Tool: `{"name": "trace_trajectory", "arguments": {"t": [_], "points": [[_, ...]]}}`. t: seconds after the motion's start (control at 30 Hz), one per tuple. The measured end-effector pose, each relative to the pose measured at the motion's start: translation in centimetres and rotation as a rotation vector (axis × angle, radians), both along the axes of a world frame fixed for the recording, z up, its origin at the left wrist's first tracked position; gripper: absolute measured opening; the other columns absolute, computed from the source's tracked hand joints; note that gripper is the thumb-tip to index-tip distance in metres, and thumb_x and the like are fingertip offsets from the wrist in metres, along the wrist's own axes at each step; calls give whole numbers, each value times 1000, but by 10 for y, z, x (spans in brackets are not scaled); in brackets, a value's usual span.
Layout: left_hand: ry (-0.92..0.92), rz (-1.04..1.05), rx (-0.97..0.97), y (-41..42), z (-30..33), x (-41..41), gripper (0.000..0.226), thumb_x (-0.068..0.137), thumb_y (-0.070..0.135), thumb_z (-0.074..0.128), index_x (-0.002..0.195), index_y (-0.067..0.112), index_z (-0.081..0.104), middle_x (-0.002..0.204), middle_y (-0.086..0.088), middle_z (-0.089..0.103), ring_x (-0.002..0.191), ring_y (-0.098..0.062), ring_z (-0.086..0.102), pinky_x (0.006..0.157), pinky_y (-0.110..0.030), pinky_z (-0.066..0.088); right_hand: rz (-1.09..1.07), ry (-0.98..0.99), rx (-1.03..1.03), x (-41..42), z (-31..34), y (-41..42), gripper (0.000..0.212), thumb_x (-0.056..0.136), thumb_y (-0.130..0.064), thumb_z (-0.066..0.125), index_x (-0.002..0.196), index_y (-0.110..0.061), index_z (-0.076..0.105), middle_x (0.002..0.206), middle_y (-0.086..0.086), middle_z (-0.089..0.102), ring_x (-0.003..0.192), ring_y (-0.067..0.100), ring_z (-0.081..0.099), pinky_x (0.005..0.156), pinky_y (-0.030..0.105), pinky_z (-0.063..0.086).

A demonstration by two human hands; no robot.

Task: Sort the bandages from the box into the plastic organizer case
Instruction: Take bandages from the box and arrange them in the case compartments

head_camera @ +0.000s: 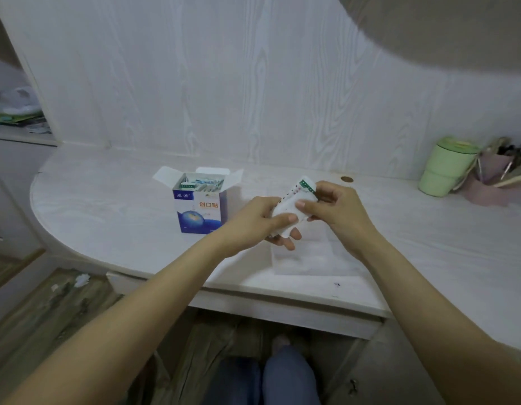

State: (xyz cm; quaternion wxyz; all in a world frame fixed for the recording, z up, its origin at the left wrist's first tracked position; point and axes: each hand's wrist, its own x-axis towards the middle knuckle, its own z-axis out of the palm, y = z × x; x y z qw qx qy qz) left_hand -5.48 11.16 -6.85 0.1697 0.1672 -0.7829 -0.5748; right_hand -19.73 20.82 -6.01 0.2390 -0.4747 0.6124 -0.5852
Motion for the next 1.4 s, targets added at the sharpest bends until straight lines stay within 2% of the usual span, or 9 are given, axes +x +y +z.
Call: {"name": "trace_trajectory", "arguments": {"t": [0.2,0.6,0.7,0.8,0.9,1.0,1.1,1.17,1.4], "points": [[52,65,97,12,-10,-8,26,90,16,61,117,15,57,93,-9,73,75,-22,72,61,-28,56,-26,-120,10,-9,-6,17,17,79,4,70,86,-11,69,79,2,74,72,11,70,64,19,55],[148,167,232,10,-19,-4,20,96,20,53,115,14,58,99,-7,72,85,-25,72,76,-34,59,-99,-24,139,-8,-8,16,4,84,-8,69,80,-10,69,63,-2,70,51,10,65,43,15,39],[156,180,237,12,-22,-3,19,97,21,51,113,15,58,95,-6,73,82,-24,72,75,-33,59,-60,-67,140,-9,-10,15,4,86,-5,66,85,-5,69,63,1,71,54,10,67,48,14,46],[161,181,208,13,-22,-2,13,97,20,50,108,17,58,93,-5,72,76,-22,72,70,-31,59,-31,-143,102,-9,-12,17,10,88,-1,62,94,2,69,78,12,73,65,13,71,60,14,53],[163,185,173,12,-21,0,20,96,20,51,115,14,55,103,-8,70,76,-21,72,65,-27,59,11,-257,26,-10,-15,19,10,89,-2,60,91,2,69,85,13,72,79,16,71,74,17,55],[144,162,142,10,-19,1,23,95,20,53,117,14,55,105,-8,70,79,-18,72,66,-26,58,27,-355,0,-10,-16,20,18,91,-11,58,87,2,69,89,16,72,82,17,70,77,18,54],[134,176,149,8,-19,1,23,95,17,53,118,12,55,105,-8,68,79,-15,71,66,-26,58,34,-225,50,-12,-16,21,13,88,3,59,92,-3,70,97,16,71,89,20,69,80,19,54],[143,214,146,7,-20,1,19,96,15,52,115,12,55,102,-8,67,76,-13,70,64,-26,58,37,-138,108,-12,-15,23,26,84,9,61,96,-11,69,100,11,71,90,18,69,81,19,54],[125,235,128,8,-22,1,20,95,16,53,115,12,55,101,-10,68,72,-14,69,62,-24,57,23,-39,172,-12,-13,30,36,80,11,65,105,-15,67,99,2,70,87,6,68,72,14,52]]}}
